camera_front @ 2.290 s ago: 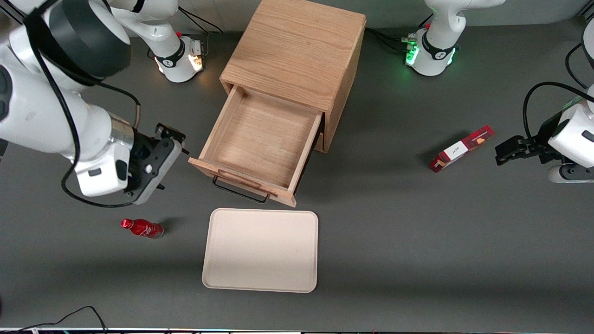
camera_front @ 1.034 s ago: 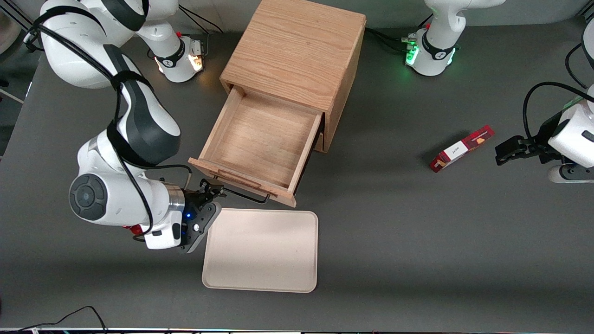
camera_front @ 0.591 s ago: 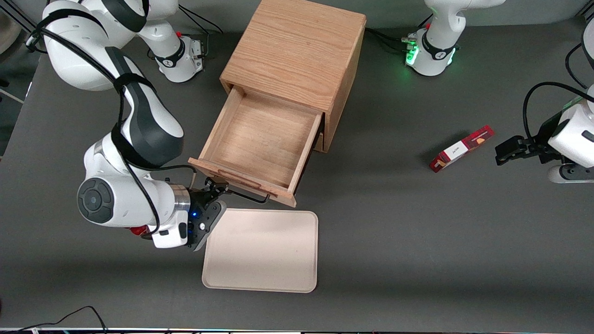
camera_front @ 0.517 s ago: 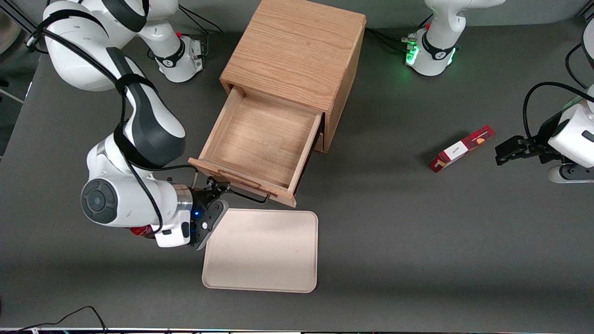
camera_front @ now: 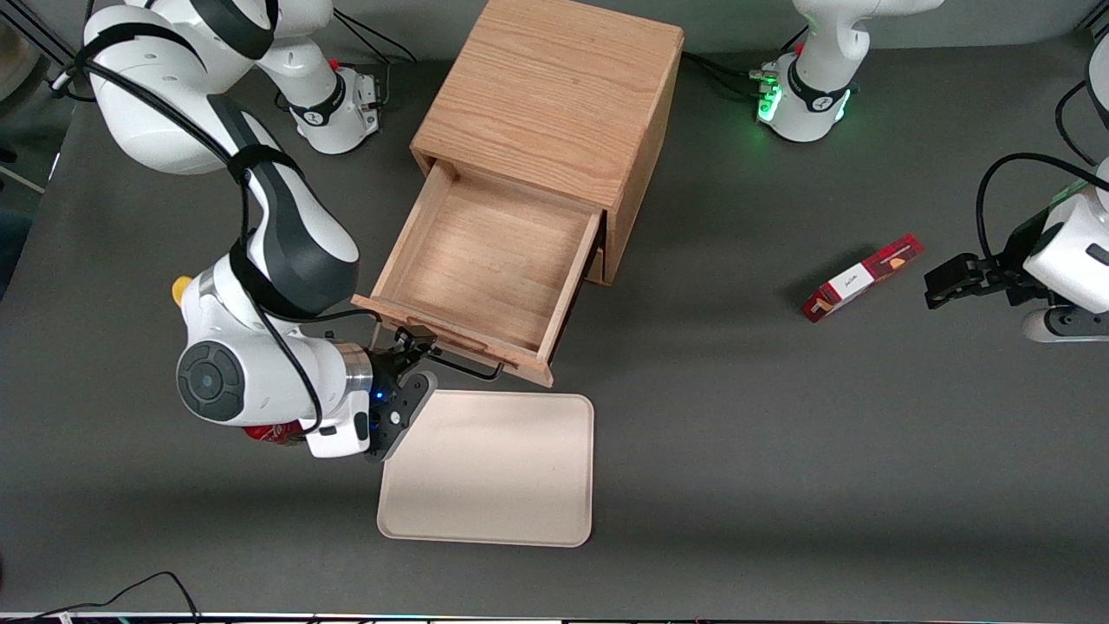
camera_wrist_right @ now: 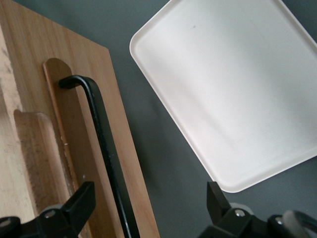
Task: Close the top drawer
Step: 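Lower the right gripper beside the drawer's black handle at the drawer front, then push the drawer front with the right gripper into the cabinet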
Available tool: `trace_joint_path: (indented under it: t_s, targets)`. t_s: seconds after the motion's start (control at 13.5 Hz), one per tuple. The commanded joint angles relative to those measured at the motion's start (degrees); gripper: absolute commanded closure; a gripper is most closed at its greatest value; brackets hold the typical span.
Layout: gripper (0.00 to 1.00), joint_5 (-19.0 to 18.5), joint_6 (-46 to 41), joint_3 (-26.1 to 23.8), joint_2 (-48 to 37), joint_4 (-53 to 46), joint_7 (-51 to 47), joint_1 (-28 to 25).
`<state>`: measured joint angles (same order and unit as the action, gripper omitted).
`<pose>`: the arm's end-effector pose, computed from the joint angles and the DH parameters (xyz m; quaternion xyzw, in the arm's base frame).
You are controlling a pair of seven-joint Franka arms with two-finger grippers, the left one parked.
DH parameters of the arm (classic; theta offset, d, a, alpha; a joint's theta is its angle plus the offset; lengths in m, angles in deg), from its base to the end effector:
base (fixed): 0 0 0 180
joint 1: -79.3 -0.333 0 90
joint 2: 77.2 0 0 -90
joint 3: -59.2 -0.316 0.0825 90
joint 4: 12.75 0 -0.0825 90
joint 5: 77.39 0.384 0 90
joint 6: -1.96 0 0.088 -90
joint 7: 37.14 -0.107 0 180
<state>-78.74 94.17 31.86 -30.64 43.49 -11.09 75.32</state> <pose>0.6917 0.2715 0.4034 -0.8897 -0.4241 0.0582 0.1586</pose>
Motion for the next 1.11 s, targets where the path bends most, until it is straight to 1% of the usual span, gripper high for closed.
trace_joint_path:
  t_s: [0.0, 0.44, 0.59, 1.03]
  targets:
    - [0.00, 0.7, 0.1, 0.1, -1.6, 2.4, -1.2, 0.2]
    - [0.00, 0.1, 0.9, 0.2, -1.6, 3.8, -1.2, 0.0]
    - [0.00, -1.0, 1.4, 0.2, -1.6, 4.5, -1.2, 0.1]
    - [0.00, -1.7, 3.9, 0.2, -1.6, 6.9, -1.2, 0.3]
